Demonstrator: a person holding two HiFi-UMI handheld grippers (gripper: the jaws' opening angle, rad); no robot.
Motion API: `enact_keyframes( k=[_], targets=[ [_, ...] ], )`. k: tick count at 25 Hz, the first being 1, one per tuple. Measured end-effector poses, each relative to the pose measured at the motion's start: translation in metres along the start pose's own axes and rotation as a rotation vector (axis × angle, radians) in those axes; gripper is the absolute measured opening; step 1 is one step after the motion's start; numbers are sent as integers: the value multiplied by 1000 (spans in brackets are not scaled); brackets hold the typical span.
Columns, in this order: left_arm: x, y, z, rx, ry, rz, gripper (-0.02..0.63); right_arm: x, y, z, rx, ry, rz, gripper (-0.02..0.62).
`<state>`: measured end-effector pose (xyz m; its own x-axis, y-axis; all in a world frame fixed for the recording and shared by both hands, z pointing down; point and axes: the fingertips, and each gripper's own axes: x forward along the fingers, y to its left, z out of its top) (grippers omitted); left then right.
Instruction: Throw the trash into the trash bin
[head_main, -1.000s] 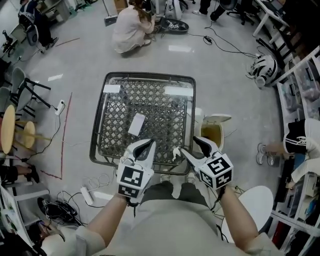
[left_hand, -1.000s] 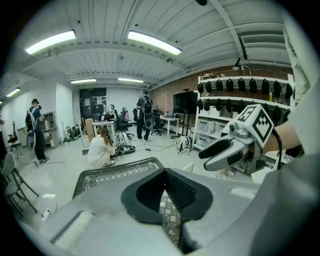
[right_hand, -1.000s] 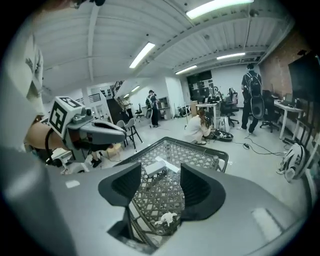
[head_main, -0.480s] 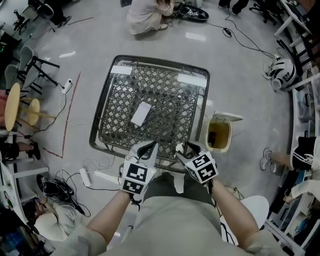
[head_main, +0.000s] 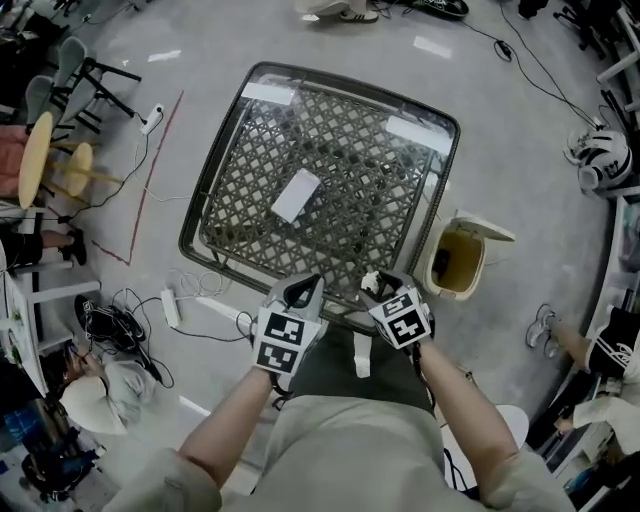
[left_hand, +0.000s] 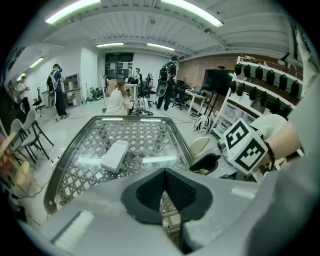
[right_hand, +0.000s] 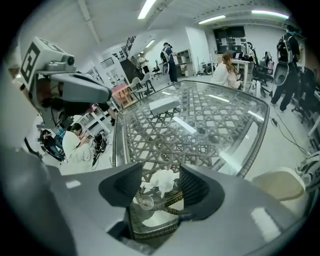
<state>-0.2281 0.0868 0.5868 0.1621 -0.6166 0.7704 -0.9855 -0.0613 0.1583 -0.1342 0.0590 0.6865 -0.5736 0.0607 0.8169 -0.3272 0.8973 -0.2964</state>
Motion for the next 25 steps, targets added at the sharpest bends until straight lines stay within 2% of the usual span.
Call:
enact_keyframes(
  k=[4, 7, 11, 16, 20, 25],
  targets=[
    [15, 4, -19, 22, 47, -7, 2, 20, -3, -8, 38, 27, 14, 235],
    [20, 10, -29, 37, 69, -7, 2, 33, 0, -14, 24, 45, 13, 235],
    [21, 13, -35, 31, 81, -7, 2, 38, -6, -19, 47, 54, -14, 153],
    [18, 11, -39, 29, 83, -2, 2, 34, -11, -18, 57, 44, -22, 94],
    [15, 10, -30, 50, 76, -5, 2, 20, -10, -7, 89, 7, -25, 84],
    [20, -5, 6, 96, 34, -23, 2, -16, -21, 10, 129, -74, -37, 81]
  ],
)
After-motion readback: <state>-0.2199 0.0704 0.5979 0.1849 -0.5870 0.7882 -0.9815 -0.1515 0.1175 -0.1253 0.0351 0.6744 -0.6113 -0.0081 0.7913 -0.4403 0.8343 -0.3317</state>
